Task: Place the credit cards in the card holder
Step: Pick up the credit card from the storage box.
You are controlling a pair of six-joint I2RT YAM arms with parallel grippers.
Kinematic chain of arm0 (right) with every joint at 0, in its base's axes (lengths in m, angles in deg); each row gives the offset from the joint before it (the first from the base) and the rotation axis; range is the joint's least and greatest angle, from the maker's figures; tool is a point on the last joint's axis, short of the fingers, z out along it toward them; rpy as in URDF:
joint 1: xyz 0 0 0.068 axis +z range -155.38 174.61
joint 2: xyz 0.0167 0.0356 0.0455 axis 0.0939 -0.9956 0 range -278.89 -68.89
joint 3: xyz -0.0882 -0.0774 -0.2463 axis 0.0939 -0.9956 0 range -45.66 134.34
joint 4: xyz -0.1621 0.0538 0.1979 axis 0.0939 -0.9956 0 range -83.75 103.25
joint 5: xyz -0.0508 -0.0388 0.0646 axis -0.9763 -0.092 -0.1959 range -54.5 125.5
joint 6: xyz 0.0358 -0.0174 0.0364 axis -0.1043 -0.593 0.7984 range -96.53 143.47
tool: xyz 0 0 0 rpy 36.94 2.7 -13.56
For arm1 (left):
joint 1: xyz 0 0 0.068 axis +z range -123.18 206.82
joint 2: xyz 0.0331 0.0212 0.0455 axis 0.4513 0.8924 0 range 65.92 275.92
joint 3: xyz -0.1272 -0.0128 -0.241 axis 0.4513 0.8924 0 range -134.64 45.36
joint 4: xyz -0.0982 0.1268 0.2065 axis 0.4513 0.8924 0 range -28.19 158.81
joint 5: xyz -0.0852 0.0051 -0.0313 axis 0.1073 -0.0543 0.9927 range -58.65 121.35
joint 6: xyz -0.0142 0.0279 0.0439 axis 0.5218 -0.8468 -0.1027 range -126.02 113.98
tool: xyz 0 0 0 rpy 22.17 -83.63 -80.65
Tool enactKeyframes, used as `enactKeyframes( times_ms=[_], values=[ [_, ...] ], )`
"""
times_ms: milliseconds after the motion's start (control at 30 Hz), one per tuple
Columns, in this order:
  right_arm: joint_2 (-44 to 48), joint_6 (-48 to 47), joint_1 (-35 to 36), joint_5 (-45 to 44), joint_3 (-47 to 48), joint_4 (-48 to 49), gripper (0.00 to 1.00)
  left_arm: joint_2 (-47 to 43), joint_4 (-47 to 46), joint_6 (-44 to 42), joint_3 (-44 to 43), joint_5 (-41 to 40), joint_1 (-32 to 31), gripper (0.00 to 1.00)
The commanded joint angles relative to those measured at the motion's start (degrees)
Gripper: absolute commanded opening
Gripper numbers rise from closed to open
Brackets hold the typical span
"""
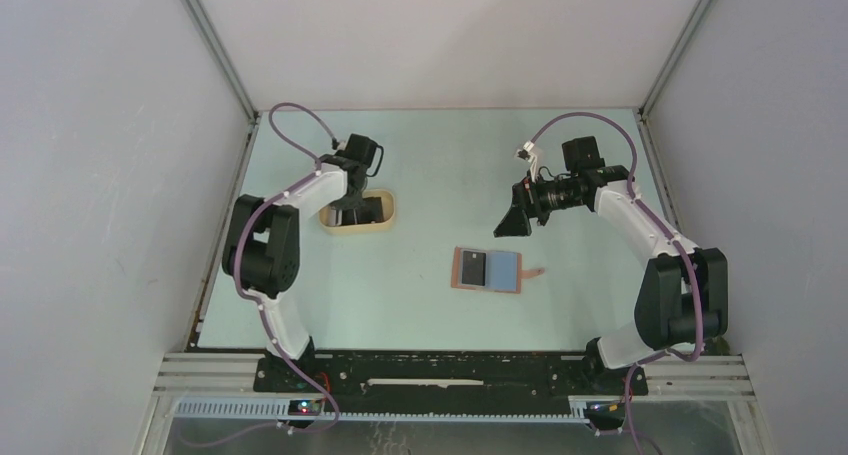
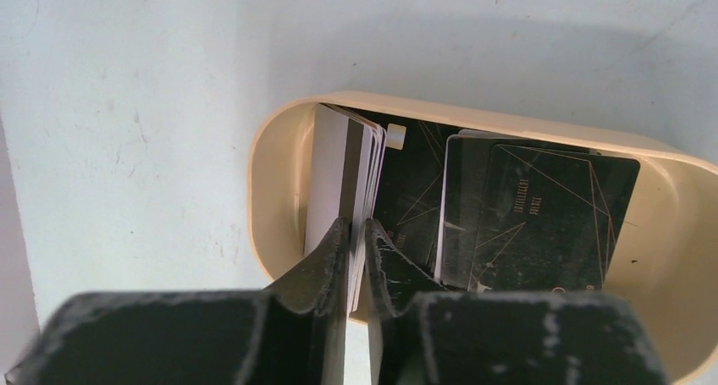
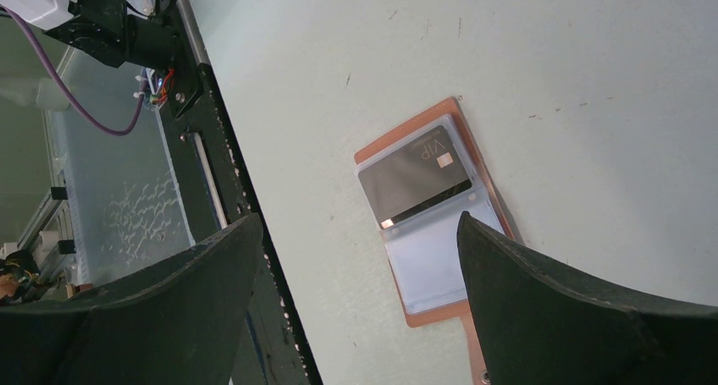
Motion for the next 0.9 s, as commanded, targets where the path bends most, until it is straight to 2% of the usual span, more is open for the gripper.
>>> enactKeyframes(
  times_ms=[0,67,100,400,867],
  values=[
    [-0.2,-0.8,0.2,0.4,2.2,-0.2,0.94,-3.5,-0.5,-0.9,2.1,-0.6,1.9,0.10],
    [-0.2,-0.8,0.2,0.4,2.1,-0.2,0.94,-4.0,-0.9,-0.9,2.6,0.0,2.2,0.01],
    [-0.2,-0.8,0.2,0.4,2.2,-0.2,0.94,-4.2,-1.1,-0.9,2.7,0.5,2.3,0.00],
    [-0.2,-0.9,0.2,0.4,2.1,-0.3,0.94,-6.2,-4.0,-0.3,4.9,9.4,4.1,0.00],
    [-0.4,-1.0,0.4,0.3,2.2,-0.3,0.94,-8.7,-6.8,0.7,5.7,17.1,4.6,0.00]
  ],
)
